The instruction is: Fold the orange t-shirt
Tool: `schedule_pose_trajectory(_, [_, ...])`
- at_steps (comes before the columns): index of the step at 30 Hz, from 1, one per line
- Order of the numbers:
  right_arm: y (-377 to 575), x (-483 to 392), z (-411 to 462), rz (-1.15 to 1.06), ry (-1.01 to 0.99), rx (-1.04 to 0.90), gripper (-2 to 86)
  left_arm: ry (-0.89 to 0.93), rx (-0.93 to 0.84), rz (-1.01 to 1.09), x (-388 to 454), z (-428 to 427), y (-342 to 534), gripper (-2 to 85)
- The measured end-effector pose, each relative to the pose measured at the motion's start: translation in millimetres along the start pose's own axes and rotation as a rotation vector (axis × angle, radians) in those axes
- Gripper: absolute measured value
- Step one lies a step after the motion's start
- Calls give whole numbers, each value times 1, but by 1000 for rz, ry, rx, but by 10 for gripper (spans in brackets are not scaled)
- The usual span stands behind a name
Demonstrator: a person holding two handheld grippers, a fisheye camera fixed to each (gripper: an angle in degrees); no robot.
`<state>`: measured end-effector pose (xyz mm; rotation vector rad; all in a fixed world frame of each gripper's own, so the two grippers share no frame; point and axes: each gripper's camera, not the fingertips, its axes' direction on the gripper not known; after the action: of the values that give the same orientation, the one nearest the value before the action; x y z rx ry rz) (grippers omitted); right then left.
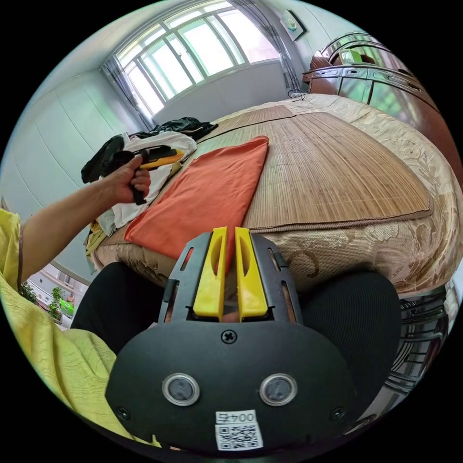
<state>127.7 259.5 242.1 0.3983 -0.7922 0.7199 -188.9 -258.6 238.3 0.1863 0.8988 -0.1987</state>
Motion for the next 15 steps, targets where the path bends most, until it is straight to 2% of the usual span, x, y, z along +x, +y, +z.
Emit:
schedule_pose_trajectory(3, [-8,6,-9,-16,-16,1,42,-28,-45,-24,-4,35,-32,20])
schedule_pose_trajectory(7, [-20,17,-16,-18,-9,-31,39,-168,-153,-54,-32,75,-45,15])
schedule_pose_trajectory(12, [-34,30,-28,-21,-31,-34,46,-78,-123,-108,-55,58,-42,10])
schedule_pose_trajectory(15, [-42,45,-43,17,-85,3,60,69,-39,-138,-64,12,-24,9])
